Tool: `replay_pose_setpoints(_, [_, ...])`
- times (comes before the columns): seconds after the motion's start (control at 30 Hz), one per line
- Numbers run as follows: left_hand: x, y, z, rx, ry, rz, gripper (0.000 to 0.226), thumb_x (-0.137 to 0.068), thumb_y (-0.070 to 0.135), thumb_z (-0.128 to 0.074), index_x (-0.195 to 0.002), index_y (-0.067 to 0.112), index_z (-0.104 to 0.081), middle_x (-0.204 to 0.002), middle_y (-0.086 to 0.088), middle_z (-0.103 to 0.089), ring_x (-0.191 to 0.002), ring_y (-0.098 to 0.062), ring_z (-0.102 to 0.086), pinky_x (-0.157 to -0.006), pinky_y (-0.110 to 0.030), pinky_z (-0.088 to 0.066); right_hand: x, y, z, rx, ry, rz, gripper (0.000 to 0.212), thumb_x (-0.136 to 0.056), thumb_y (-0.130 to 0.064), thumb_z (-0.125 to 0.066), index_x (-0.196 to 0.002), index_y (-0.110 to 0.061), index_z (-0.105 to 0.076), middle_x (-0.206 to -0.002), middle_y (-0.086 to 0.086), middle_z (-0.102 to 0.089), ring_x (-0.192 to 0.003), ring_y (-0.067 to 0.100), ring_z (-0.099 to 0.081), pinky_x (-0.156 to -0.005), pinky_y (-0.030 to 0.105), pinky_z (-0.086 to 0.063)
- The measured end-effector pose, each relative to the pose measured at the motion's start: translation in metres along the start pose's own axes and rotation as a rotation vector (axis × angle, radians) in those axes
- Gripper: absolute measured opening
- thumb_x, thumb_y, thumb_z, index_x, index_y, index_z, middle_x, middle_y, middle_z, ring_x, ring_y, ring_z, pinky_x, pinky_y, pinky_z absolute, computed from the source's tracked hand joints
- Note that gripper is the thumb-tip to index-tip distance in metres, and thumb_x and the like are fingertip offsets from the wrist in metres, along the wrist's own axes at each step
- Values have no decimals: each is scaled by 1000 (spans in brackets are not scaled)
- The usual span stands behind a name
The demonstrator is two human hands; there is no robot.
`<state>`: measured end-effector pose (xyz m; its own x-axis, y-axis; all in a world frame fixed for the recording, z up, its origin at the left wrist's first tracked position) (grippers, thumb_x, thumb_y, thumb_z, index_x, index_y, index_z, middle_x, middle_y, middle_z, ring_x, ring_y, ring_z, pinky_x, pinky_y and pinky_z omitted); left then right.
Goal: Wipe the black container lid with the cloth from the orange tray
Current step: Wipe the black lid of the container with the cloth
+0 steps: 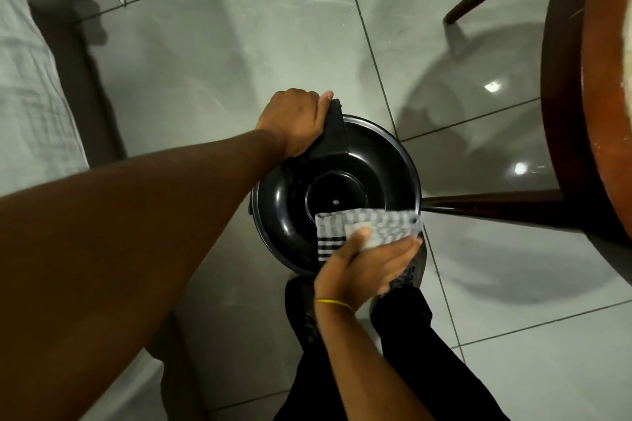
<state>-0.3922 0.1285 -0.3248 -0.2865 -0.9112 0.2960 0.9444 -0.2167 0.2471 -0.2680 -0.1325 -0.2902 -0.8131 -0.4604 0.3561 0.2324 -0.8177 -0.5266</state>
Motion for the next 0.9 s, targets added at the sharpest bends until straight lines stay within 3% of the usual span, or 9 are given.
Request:
replay_pose_setpoints(0.17, [1, 0, 2, 5, 7, 0, 57, -113, 43, -18, -77, 15, -52, -74, -7, -54, -71, -33, -50, -74, -41, -40, -67, -44, 2, 180, -55, 312, 72, -109, -48, -39, -171, -11, -34, -178, 7, -36, -163, 33, -35, -120, 65, -37])
replay_pose_setpoints(0.4, [0, 0, 2, 37, 30, 7, 55, -112, 43, -18, -77, 17, -51, -72, -6, -52, -68, -30, -49, -70, -38, -34, -112, -151, -56, 530, -439, 915, 54, -110, -47, -37, -151, -17, -58, -152, 4, -64, -142, 30, -56, -113, 56, -38])
replay_pose_setpoints(0.5, [1, -4, 2, 60, 47, 57, 55, -113, 41, -19, -78, 16, -53, -72, -6, -53, -68, -30, -50, -69, -37, -34, -120, -179, -83, 596, -575, 976, 50, -113, -47, -34, -142, -19, -63, -141, 8, -69, -129, 36, -63, -107, 53, -41])
replay_pose_setpoints(0.63, [6, -5, -2, 62, 76, 130, 57, -114, 40, -19, -79, 14, -57, -77, -14, -65, -68, -31, -50, -69, -38, -36, -124, -187, -84, 641, -624, 1075, 49, -114, -46, -31, -143, -22, -62, -141, 8, -70, -127, 37, -64, -106, 53, -44])
replay_pose_setpoints(0.8, [8, -5, -3, 69, 55, 181, 61, -112, 47, -15, -79, 17, -57, -77, -11, -64, -71, -30, -56, -69, -38, -43, -124, -173, -75, 620, -576, 1080, 54, -116, -50, -27, -148, -21, -59, -143, 3, -69, -129, 33, -62, -105, 50, -43])
replay_pose_setpoints(0.9, [8, 1, -5, 44, 32, 165, 61, -111, 49, -14, -78, 19, -56, -75, -6, -58, -71, -28, -53, -68, -37, -40, -123, -148, -53, 555, -497, 1080, 58, -115, -51, -31, -157, -18, -54, -154, 3, -63, -139, 31, -58, -107, 50, -44])
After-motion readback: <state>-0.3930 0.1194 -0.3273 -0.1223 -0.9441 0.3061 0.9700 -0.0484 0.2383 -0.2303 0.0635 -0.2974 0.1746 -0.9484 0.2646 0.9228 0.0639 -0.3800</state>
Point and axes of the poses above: each hand's wrist, its own x-axis away from the middle knuckle, its own z-axis out of the back of the hand, y = z × x, the point moved 6 cm from there along -x, towards the middle knuckle
